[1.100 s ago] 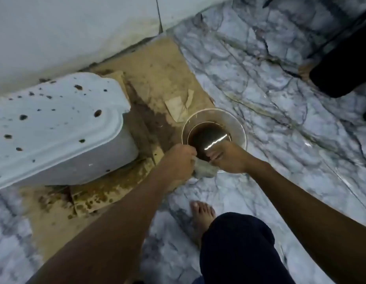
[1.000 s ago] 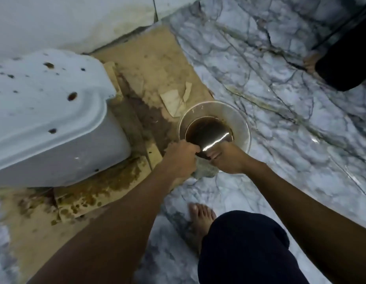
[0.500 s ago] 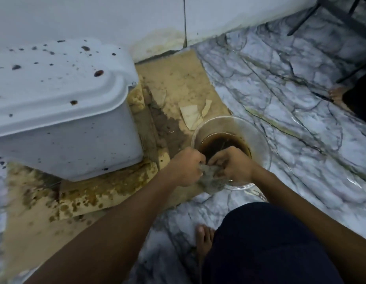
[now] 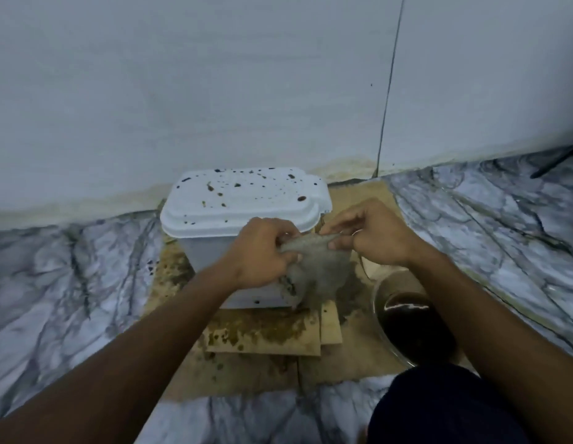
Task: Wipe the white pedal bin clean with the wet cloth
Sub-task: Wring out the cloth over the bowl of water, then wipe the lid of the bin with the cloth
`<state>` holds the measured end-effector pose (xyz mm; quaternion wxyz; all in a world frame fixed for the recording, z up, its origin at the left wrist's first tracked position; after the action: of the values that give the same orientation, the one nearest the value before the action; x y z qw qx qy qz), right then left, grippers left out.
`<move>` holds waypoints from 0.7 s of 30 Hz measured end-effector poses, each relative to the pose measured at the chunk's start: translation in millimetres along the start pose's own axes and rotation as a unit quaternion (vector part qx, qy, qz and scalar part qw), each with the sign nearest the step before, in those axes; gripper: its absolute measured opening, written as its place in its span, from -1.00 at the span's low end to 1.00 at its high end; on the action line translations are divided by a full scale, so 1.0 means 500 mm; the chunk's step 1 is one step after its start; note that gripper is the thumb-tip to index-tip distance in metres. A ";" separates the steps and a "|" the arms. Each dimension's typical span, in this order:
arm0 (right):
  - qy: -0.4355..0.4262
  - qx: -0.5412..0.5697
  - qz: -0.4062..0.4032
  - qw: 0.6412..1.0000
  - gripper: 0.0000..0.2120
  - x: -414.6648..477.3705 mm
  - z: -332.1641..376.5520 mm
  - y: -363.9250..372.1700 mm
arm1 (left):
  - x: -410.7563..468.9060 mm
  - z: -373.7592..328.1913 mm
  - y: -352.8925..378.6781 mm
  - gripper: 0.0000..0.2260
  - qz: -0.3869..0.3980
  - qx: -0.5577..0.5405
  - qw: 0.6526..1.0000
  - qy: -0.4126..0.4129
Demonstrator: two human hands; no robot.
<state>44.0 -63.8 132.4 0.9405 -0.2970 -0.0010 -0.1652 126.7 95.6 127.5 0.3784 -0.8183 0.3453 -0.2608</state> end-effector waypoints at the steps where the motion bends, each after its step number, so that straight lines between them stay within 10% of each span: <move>1: -0.012 -0.001 0.003 1.000 -0.80 0.016 0.031 0.002 | -0.002 0.005 -0.039 -0.86 -0.022 -0.006 1.000 -0.011; 13: -0.059 0.013 -0.180 0.982 -0.76 0.241 0.169 -0.017 | 0.144 0.093 -0.264 -0.63 -0.218 0.014 0.973 -0.070; 21: 0.017 -0.161 -0.068 0.985 -0.23 0.188 0.001 0.022 | 0.165 0.118 -0.081 -0.44 -0.022 0.166 0.985 -0.050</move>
<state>136.5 -84.3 136.4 0.8670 -0.4405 0.0213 -0.2320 233.4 77.9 139.3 0.5202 -0.7634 0.2594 -0.2816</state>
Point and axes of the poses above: each hand's wrist, its own x-axis towards the middle knuckle, its own y-axis out of the palm, z = x × y, the point moved 8 cm from there along x, towards the middle knuckle, and after that the axes turned 5 degrees about -z, right-handed, at the moved point
